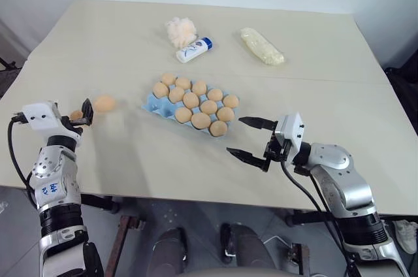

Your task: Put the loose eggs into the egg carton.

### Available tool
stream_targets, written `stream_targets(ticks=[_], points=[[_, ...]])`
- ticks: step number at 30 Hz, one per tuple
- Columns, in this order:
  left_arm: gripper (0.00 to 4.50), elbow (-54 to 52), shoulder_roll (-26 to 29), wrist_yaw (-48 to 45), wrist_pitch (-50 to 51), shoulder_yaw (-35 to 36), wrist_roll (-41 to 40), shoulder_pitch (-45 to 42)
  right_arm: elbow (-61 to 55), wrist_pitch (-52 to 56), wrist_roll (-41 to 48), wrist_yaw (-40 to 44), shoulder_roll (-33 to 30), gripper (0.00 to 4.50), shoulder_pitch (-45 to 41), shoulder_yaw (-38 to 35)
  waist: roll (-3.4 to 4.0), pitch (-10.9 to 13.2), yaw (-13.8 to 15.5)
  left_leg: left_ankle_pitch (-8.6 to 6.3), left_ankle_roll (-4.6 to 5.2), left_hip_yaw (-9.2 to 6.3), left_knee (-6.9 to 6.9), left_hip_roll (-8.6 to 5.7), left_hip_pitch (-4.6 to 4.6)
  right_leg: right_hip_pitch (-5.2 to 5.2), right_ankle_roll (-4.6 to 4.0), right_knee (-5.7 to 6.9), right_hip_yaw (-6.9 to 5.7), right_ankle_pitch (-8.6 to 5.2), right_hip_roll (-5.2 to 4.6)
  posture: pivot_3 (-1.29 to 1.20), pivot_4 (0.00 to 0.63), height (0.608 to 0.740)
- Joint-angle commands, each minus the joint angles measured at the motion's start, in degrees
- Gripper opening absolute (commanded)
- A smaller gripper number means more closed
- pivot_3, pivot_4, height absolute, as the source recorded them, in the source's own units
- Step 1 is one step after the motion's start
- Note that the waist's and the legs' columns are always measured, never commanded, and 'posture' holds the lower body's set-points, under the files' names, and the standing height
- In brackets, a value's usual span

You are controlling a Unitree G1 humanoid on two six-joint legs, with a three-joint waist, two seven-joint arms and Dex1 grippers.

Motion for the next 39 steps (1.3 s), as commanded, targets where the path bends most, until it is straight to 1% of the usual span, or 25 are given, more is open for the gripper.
stream_targets(ticks=[1, 11, 17, 20, 21, 22, 24, 25, 26, 30, 32, 35, 36, 39], points=[[4.49, 0.7, 0.6, 0.2, 0.3, -0.9, 0.7, -1.1, -1.8, -0.6, 0.7, -0.4, -0.4, 4.50, -0.2, -1.5, -0.01, 0.0, 0.0, 0.00, 0.00, 0.00, 0.01, 0.00, 0.00, 0.00, 0.00, 0.00, 0.00, 0.00, 0.00, 0.00, 0.150, 0.740], [4.49, 5.9, 1.4, 2.8, 1.7, 0.0, 0.4, -2.0, -1.8, -0.7, 0.7, -0.7, -0.5, 4.50, -0.4, -1.8, -0.01, 0.0, 0.0, 0.00, -0.01, 0.00, 0.00, 0.01, 0.01, -0.01, 0.00, 0.02, 0.00, 0.00, 0.00, 0.00, 0.150, 0.740], [4.49, 9.4, 1.9, 2.6, 2.2, -0.1, 0.1, -3.4, -1.7, -0.8, 0.5, -0.8, -0.5, 4.50, -0.7, -1.7, -0.01, 0.0, 0.0, 0.00, -0.01, 0.00, 0.01, 0.00, 0.01, 0.00, 0.00, 0.03, 0.00, 0.00, -0.01, 0.00, 0.150, 0.740], [3.92, 10.3, 2.0, 2.0, 1.2, -0.1, -0.1, -3.8, -1.7, -0.8, 0.5, -0.9, -0.4, 4.50, -0.7, -1.7, -0.01, 0.0, -0.1, -0.01, -0.02, 0.00, 0.00, 0.00, 0.02, 0.00, 0.00, 0.03, 0.00, 0.00, -0.01, 0.00, 0.150, 0.740], [3.57, 10.5, 2.1, 1.7, 0.5, -0.1, -0.1, -3.8, -1.7, -0.8, 0.5, -0.9, -0.4, 4.50, -0.7, -1.7, -0.01, 0.0, -0.1, -0.01, -0.02, 0.00, 0.00, 0.00, 0.02, 0.00, 0.00, 0.03, 0.00, 0.00, -0.01, 0.00, 0.150, 0.740], [3.35, 10.6, 2.1, 1.3, -0.3, -0.1, 0.0, -3.7, -1.7, -0.8, 0.5, -0.9, -0.4, 4.50, -0.6, -1.7, -0.01, 0.0, -0.1, -0.01, -0.02, 0.00, 0.00, 0.00, 0.03, 0.00, 0.00, 0.03, 0.00, 0.00, -0.01, 0.00, 0.150, 0.740], [2.69, 10.4, 2.1, 0.0, -2.7, 0.1, -0.4, -3.2, -1.8, -0.8, 0.6, -0.9, -0.4, 4.50, -0.5, -1.6, -0.01, 0.0, -0.1, -0.01, -0.02, 0.00, -0.01, 0.01, 0.03, 0.00, 0.00, 0.03, -0.01, 0.00, -0.01, 0.00, 0.150, 0.740], [2.41, 10.1, 2.1, -0.8, -3.5, 0.1, -0.5, -2.9, -1.8, -0.7, 0.6, -0.9, -0.5, 4.50, -0.5, -1.6, -0.01, 0.0, -0.1, -0.01, -0.02, 0.00, -0.01, 0.01, 0.03, 0.00, 0.00, 0.03, -0.01, 0.00, -0.01, 0.00, 0.150, 0.740], [2.23, 9.2, 2.0, -2.7, -5.7, 0.2, -1.1, -2.3, -1.9, -0.5, 0.8, -0.9, -0.5, 4.50, -0.4, -1.6, -0.01, 0.0, -0.1, -0.01, -0.02, 0.00, -0.01, 0.01, 0.02, 0.00, 0.00, 0.02, 0.00, 0.00, -0.01, 0.00, 0.150, 0.740], [2.23, 3.5, 2.1, -11.1, -12.3, -1.2, -2.6, 0.9, -2.5, -0.3, 1.6, 0.6, -1.0, 4.50, -0.2, -1.3, -0.01, 0.0, -0.1, -0.04, -0.07, 0.00, -0.03, 0.01, 0.02, -0.01, -0.01, -0.01, 0.00, 0.00, -0.03, 0.00, 0.150, 0.740], [2.23, -0.3, 2.2, -15.6, -13.2, -3.0, -3.3, 2.6, -3.0, -0.3, 1.9, 1.2, -1.4, 4.50, 0.0, -1.4, -0.01, 0.0, -0.1, -0.12, -0.19, 0.00, -0.07, 0.02, 0.01, -0.02, -0.01, -0.05, 0.00, 0.00, -0.04, 0.00, 0.150, 0.740], [2.23, -6.1, 2.0, -22.6, -10.5, -9.6, -2.8, 2.7, -2.9, -0.7, 1.7, 0.8, -1.7, 4.50, 0.0, -2.0, 0.00, 0.0, 0.3, -0.15, -0.25, -0.03, -0.08, 0.01, 0.01, 0.00, -0.02, -0.07, -0.01, -0.01, -0.05, 0.00, 0.150, 0.740], [2.23, -7.1, 1.4, -23.5, -9.5, -11.5, -2.6, 2.0, -2.8, -0.6, 1.7, 0.6, -1.7, 4.50, -0.1, -2.1, 0.00, 0.0, 0.4, -0.17, -0.28, -0.03, -0.07, 0.00, 0.01, 0.01, -0.02, -0.10, -0.02, -0.01, -0.07, 0.00, 0.150, 0.740], [2.23, -6.2, -0.5, -25.3, -8.2, -17.5, 0.2, -2.2, -2.3, -0.6, 1.1, -0.3, -1.4, 4.50, -0.5, -2.1, -0.01, 0.0, 0.8, -0.16, -0.26, -0.01, -0.01, -0.02, 0.00, 0.05, -0.03, -0.18, 0.00, 0.00, -0.07, 0.00, 0.150, 0.740]])
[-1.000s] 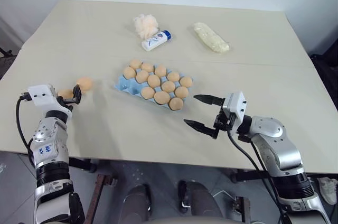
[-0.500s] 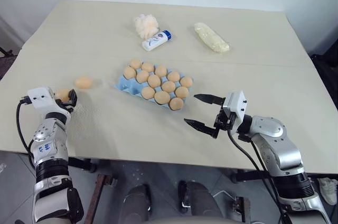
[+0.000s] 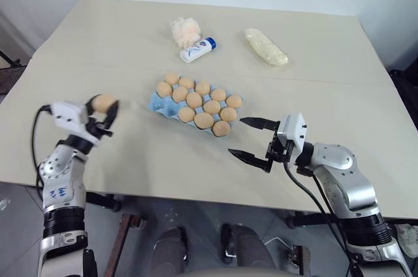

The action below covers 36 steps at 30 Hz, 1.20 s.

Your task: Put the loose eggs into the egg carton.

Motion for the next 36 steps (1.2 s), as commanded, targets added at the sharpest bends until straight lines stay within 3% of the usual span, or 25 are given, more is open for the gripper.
stream_targets(ticks=[1, 6, 10, 17, 25, 31, 36], points=[[2.23, 0.4, -1.9, -2.2, 1.9, -6.3, 3.0, -5.2, -1.4, -0.7, 0.3, -1.0, -0.2, 4.50, -0.6, -1.7, 0.00, 0.0, 0.3, 0.02, 0.03, 0.02, 0.02, 0.00, 0.00, 0.01, -0.01, -0.01, 0.01, 0.01, 0.00, 0.00, 0.150, 0.740], [2.23, 8.6, -5.5, -4.3, 3.5, -11.2, 5.2, -13.1, -2.8, -0.2, 0.1, -2.4, 0.2, 4.50, -0.7, -1.4, 0.00, 0.0, 0.5, 0.18, 0.31, 0.10, 0.04, 0.01, -0.01, -0.02, 0.01, 0.00, 0.02, 0.04, 0.12, 0.00, 0.150, 0.740], [2.23, 11.6, -5.7, -5.1, 3.9, -11.2, 5.3, -15.3, -3.8, -0.4, 0.3, -3.5, 0.1, 4.50, 0.0, -1.9, 0.00, 0.0, 0.4, 0.13, 0.28, 0.12, 0.01, 0.07, -0.04, -0.08, 0.02, 0.01, 0.01, 0.04, 0.22, 0.00, 0.150, 0.740], [4.31, 7.6, -3.6, -9.7, 1.9, -9.4, 2.9, -13.1, -4.0, -1.2, 0.0, -4.7, 0.9, 4.50, 0.9, -1.6, 0.00, 0.0, 0.6, 0.10, 0.34, 0.14, 0.10, 0.02, -0.08, -0.07, 0.10, -0.01, -0.01, 0.05, 0.17, 0.00, 0.150, 0.740], [4.42, -2.8, 0.7, -6.0, 0.9, 0.7, -0.8, -3.1, -2.9, -1.6, -0.1, -4.1, 1.5, 4.50, 1.1, -1.1, 0.00, 0.0, -0.3, 0.10, 0.33, 0.12, 0.07, 0.08, -0.04, -0.08, 0.08, 0.07, 0.03, 0.05, 0.16, 0.00, 0.150, 0.740], [4.42, -7.5, -0.6, 1.1, 1.6, 8.0, -1.7, 8.6, -1.2, -2.1, -0.1, -3.0, 1.8, 4.50, -0.3, -0.6, 0.00, 0.0, -0.8, 0.08, 0.38, 0.13, 0.06, 0.06, -0.02, -0.04, 0.09, 0.02, 0.07, 0.05, 0.08, 0.00, 0.150, 0.740], [4.42, -4.0, -2.0, 11.7, 2.8, 12.1, 0.5, 11.8, 0.3, -2.7, -0.1, -1.7, 1.6, 4.50, -1.4, -0.6, 0.00, 0.0, -0.5, 0.09, 0.38, 0.05, 0.08, 0.06, -0.03, -0.04, 0.07, 0.03, 0.03, 0.05, 0.05, 0.00, 0.150, 0.740]])
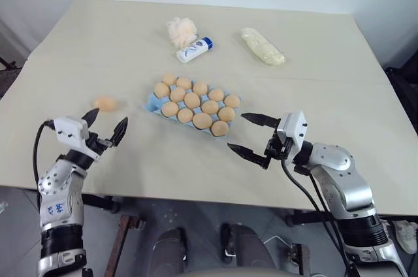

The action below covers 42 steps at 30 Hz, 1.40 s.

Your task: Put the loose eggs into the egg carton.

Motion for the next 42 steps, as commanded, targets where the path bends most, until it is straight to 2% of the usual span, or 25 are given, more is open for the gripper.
stream_targets(ticks=[1, 4, 10, 17, 25, 28, 33, 38, 42], points=[[4.42, 1.0, 0.0, 7.2, 0.3, 4.2, 0.8, 0.3, -0.1, -1.6, 0.5, 1.2, -0.1, 4.50, -0.9, -0.6, 0.00, 0.0, 0.0, 0.00, -0.01, 0.00, 0.01, 0.00, 0.00, 0.01, -0.01, -0.01, 0.00, 0.00, -0.01, 0.00, 0.150, 0.740], [4.42, 1.3, -0.7, 9.3, 0.8, 6.4, -1.7, -0.5, 0.5, -1.6, 0.4, 1.6, 0.0, 4.50, -1.5, -0.5, 0.00, 0.0, -0.1, -0.07, -0.12, 0.01, 0.00, -0.02, 0.00, 0.02, -0.01, -0.04, 0.01, 0.01, -0.06, 0.00, 0.150, 0.740], [4.42, 3.3, 1.0, 9.5, 3.2, 2.4, 0.7, -6.6, 1.3, -1.7, 0.3, 2.4, 0.2, 4.50, -2.4, -0.1, 0.00, 0.0, 0.3, -0.09, -0.15, -0.01, -0.02, -0.02, -0.01, 0.02, -0.01, -0.05, -0.06, 0.01, -0.06, 0.00, 0.150, 0.740], [4.42, 20.3, 4.8, 8.4, 4.6, -1.5, 3.8, -22.2, 1.3, -1.8, 0.4, 2.6, 0.3, 4.50, -2.6, 0.2, -0.01, 0.0, 0.0, 0.01, 0.01, 0.09, 0.00, -0.04, 0.00, 0.02, 0.02, -0.05, -0.06, 0.03, -0.02, 0.00, 0.150, 0.740], [4.42, 34.6, 6.5, 5.5, 4.9, -4.7, 6.2, -30.0, 0.7, -1.7, 0.1, 1.7, 0.9, 4.50, -2.4, 0.5, -0.01, 0.0, -0.1, -0.08, -0.07, 0.13, -0.03, 0.01, -0.05, -0.11, 0.05, 0.00, -0.16, 0.04, 0.09, 0.00, 0.150, 0.740], [3.83, 35.6, 6.5, 5.0, 3.7, -4.7, 6.2, -30.4, 0.4, -1.6, 0.0, 1.4, 1.1, 4.50, -2.1, 0.3, -0.02, 0.0, -0.1, -0.09, -0.05, 0.15, 0.03, -0.02, -0.08, -0.10, 0.07, 0.00, -0.15, 0.05, 0.05, 0.00, 0.150, 0.740], [2.34, 33.1, 5.8, 2.2, -1.0, -3.1, 4.2, -28.1, 0.0, -1.7, -0.1, 1.1, 1.0, 4.50, -1.3, 0.4, -0.02, 0.0, -0.2, -0.08, -0.05, 0.15, 0.03, 0.00, -0.04, -0.10, 0.07, 0.08, -0.11, 0.05, 0.05, 0.00, 0.150, 0.740], [2.24, 26.1, 4.7, -5.1, -6.1, -2.4, 0.3, -23.7, -0.3, -1.5, -0.1, 1.1, 0.9, 4.50, -0.9, 0.3, -0.02, 0.0, -0.2, -0.08, -0.06, 0.16, 0.01, 0.01, -0.03, -0.11, 0.06, 0.10, -0.09, 0.05, 0.04, 0.00, 0.150, 0.740], [2.24, 15.1, 3.2, -11.8, -5.3, -6.6, -0.6, -19.4, -0.2, -1.3, 0.0, 1.2, 0.8, 4.50, -0.8, 0.4, -0.02, 0.0, 0.0, -0.08, -0.05, 0.16, 0.03, -0.01, -0.04, -0.10, 0.06, 0.10, -0.06, 0.05, -0.01, 0.00, 0.150, 0.740]])
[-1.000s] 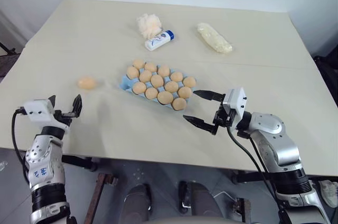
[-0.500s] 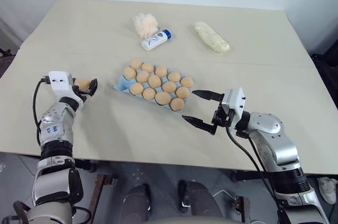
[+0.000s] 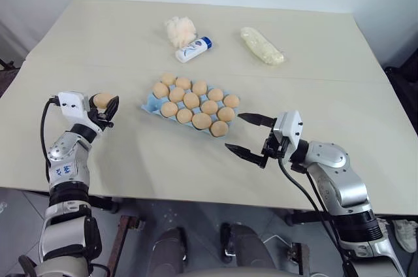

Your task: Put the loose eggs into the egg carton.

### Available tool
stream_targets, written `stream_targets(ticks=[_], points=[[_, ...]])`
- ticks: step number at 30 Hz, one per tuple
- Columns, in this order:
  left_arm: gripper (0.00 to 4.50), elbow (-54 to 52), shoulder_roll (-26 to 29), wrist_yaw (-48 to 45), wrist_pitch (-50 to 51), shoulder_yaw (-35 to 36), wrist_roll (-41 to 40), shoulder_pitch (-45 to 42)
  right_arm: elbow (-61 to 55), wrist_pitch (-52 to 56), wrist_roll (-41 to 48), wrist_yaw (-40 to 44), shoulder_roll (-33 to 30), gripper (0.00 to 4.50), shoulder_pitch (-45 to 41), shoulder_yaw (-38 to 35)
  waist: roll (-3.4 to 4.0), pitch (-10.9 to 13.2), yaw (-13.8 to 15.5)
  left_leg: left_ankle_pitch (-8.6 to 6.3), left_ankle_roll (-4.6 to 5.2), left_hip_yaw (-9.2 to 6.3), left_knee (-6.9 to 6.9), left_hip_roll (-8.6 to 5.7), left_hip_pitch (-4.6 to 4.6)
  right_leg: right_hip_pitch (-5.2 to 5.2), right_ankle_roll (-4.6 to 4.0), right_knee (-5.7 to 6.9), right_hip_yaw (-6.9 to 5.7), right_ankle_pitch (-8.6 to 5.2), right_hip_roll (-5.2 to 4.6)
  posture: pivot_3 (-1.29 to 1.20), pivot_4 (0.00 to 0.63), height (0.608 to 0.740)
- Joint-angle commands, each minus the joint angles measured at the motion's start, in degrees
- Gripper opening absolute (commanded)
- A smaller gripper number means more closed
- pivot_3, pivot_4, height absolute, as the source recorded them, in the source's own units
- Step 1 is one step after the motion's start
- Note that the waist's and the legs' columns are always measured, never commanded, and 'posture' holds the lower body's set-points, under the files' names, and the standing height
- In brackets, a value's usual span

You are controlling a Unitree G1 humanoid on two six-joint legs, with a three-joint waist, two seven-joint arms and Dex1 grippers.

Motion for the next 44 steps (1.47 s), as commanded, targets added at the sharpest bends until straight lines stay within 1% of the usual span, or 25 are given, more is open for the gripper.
stream_targets(ticks=[1, 4, 9, 12, 14, 15, 19, 20, 22, 25, 31, 33, 36, 39, 44], points=[[2.24, -8.3, -0.3, -4.1, -0.1, -3.5, -0.1, 1.3, -2.2, -0.2, 0.7, 0.1, 0.0, 4.50, 0.1, -0.3, 0.00, 0.0, 0.3, 0.01, 0.02, -0.02, 0.01, -0.01, 0.00, 0.01, 0.00, 0.01, -0.01, 0.00, -0.01, 0.00, 0.150, 0.740], [2.24, -9.9, -1.9, -4.1, 2.0, -7.8, 2.4, -0.1, -2.2, -0.1, 0.6, 0.1, 0.2, 4.50, -0.1, 0.1, 0.00, 0.0, 0.3, 0.05, 0.06, -0.02, 0.03, -0.03, 0.01, 0.03, -0.01, 0.02, 0.00, 0.00, -0.01, 0.00, 0.150, 0.740], [2.24, -5.4, -2.8, -1.9, 4.0, -8.7, 3.5, -4.4, -2.5, 0.1, 0.7, -0.3, 0.3, 4.50, -0.2, 0.1, 0.00, 0.0, -0.1, 0.08, 0.09, 0.00, 0.12, -0.03, 0.01, 0.04, -0.01, 0.07, 0.02, 0.00, 0.01, 0.00, 0.150, 0.740], [2.24, -3.3, -3.5, -3.8, 5.4, -10.1, 3.6, -6.2, -3.3, 0.3, 0.8, -0.7, 0.2, 4.50, 0.5, 0.0, 0.00, 0.0, -0.1, 0.08, 0.08, 0.03, 0.09, -0.02, 0.04, 0.03, -0.01, 0.13, 0.03, 0.00, 0.04, 0.00, 0.150, 0.740], [2.93, -3.0, -3.2, -4.4, 5.2, -10.2, 3.6, -6.4, -3.9, 0.4, 0.8, -1.2, 0.3, 4.50, 1.0, -0.2, 0.00, 0.0, -0.1, 0.08, 0.06, 0.01, 0.08, -0.02, 0.05, 0.02, -0.01, 0.17, 0.01, 0.00, 0.05, 0.00, 0.150, 0.740], [3.12, -3.0, -3.1, -4.7, 5.3, -10.1, 3.4, -6.4, -4.1, 0.5, 0.8, -1.4, 0.3, 4.50, 1.1, -0.3, 0.00, 0.0, 0.0, 0.07, 0.06, 0.01, 0.08, -0.02, 0.04, 0.01, -0.01, 0.16, 0.00, -0.01, 0.05, 0.00, 0.150, 0.740], [4.39, -6.5, -1.6, -5.0, 5.6, -7.7, 1.5, -4.2, -5.0, 0.7, 0.8, -1.9, 0.1, 4.50, 2.1, -0.6, 0.00, 0.0, -0.1, 0.07, 0.06, 0.02, 0.09, -0.03, 0.03, 0.01, 0.00, 0.14, 0.01, -0.01, 0.03, 0.00, 0.150, 0.740], [4.48, -7.3, -1.1, -4.6, 5.7, -6.9, 1.3, -3.6, -5.1, 0.7, 0.8, -2.0, 0.1, 4.50, 2.3, -0.6, 0.00, 0.0, -0.1, 0.07, 0.06, 0.02, 0.10, -0.02, 0.03, 0.01, 0.00, 0.14, 0.02, -0.01, 0.03, 0.00, 0.150, 0.740], [4.48, -9.2, 0.1, -3.8, 6.0, -4.8, 0.4, -2.4, -5.1, 0.7, 0.8, -2.0, 0.0, 4.50, 2.5, -0.6, 0.00, 0.0, -0.1, 0.07, 0.05, 0.01, 0.09, -0.01, 0.04, 0.01, -0.01, 0.16, 0.02, -0.01, 0.04, 0.00, 0.150, 0.740], [4.48, -12.9, 2.2, -5.5, 7.5, -2.4, -1.9, 0.5, -4.9, 0.7, 0.9, -2.0, -0.1, 4.50, 2.5, -0.8, 0.00, 0.0, -0.1, 0.09, 0.02, -0.01, 0.09, 0.01, 0.05, 0.01, -0.02, 0.19, 0.02, -0.01, 0.05, 0.00, 0.150, 0.740], [4.48, -22.9, 12.6, -18.6, 12.7, -2.9, -4.1, 14.4, -4.3, 1.3, 1.7, -0.4, -2.3, 4.50, 2.9, -2.4, 0.02, 0.0, -0.3, 0.07, 0.00, 0.03, -0.06, 0.01, 0.11, 0.00, -0.07, 0.11, 0.09, -0.04, -0.02, 0.00, 0.150, 0.740], [4.48, -24.3, 15.1, -20.5, 11.3, -2.5, -3.1, 18.0, -4.3, 1.3, 1.9, 0.2, -3.6, 4.50, 3.5, -3.2, 0.03, 0.0, -0.1, 0.04, -0.05, -0.01, -0.12, 0.02, 0.11, -0.04, -0.17, 0.08, 0.07, -0.10, -0.06, 0.00, 0.150, 0.740], [4.48, -25.7, 16.9, -21.9, 10.4, -1.0, -3.5, 21.0, -4.3, 1.4, 2.1, 0.7, -5.1, 4.50, 4.5, -4.4, 0.05, 0.0, 0.1, -0.12, -0.34, -0.14, -0.14, 0.02, 0.07, -0.06, -0.28, 0.05, 0.01, -0.16, -0.13, 0.00, 0.150, 0.740], [4.48, -27.0, 18.2, -22.1, 6.8, 0.9, -2.5, 23.9, -4.2, 1.3, 2.1, 0.7, -6.9, 4.50, 6.2, -6.2, 0.05, 0.0, -0.1, -0.13, -0.34, -0.14, -0.18, 0.03, 0.03, -0.05, -0.35, -0.11, 0.01, -0.19, -0.21, 0.00, 0.150, 0.740], [4.48, -27.5, 17.0, -19.6, 5.6, 2.4, -3.0, 24.1, -3.9, -0.1, 1.8, 0.9, -8.5, 4.50, 9.0, -8.5, 0.08, 0.0, -0.1, -0.14, -0.33, -0.11, -0.36, 0.00, 0.03, -0.08, -0.34, -0.20, -0.02, -0.19, -0.29, 0.00, 0.150, 0.740]])
